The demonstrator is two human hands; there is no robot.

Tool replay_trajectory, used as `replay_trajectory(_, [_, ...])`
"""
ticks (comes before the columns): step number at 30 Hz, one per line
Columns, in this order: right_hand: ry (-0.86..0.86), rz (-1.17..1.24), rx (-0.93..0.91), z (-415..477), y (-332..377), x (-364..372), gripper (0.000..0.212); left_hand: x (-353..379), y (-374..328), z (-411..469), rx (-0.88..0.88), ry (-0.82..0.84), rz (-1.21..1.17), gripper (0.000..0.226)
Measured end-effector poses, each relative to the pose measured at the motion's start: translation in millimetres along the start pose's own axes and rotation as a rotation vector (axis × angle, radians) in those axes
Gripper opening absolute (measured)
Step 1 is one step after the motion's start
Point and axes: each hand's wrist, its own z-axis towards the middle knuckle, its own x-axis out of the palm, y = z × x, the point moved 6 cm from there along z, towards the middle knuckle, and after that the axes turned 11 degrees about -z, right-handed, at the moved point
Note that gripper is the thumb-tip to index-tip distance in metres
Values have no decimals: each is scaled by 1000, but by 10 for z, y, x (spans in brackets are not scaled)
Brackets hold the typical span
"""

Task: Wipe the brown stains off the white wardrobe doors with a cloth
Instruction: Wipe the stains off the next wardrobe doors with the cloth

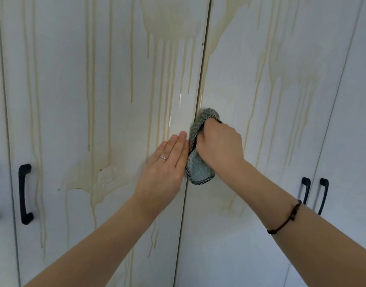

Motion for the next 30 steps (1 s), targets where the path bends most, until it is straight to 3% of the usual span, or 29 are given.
replay_trajectory(4, [-16, -46, -41, -386, 78, 156, 30, 48, 34, -23, -13, -7, -31, 49])
replay_trajectory(8, [108, -68, -84, -827, 31, 353, 25, 57, 22, -16, -5, -8, -11, 51])
replay_trajectory(15, [-10, 62, 52, 45, -139, -20, 30, 154, -11, -55, -14, 29, 36, 56])
replay_trajectory(18, [-31, 55, 37, -26, -2, 38, 28, 166, -32, -55, -13, 43, 30, 54])
replay_trajectory(23, [-13, 156, 102, -736, -103, 427, 37, 140, -18, -39, -23, 75, 44, 57])
replay_trajectory(30, [283, -17, -52, -2193, -206, 1097, 73, 225, -149, -94, -130, 200, 164, 57])
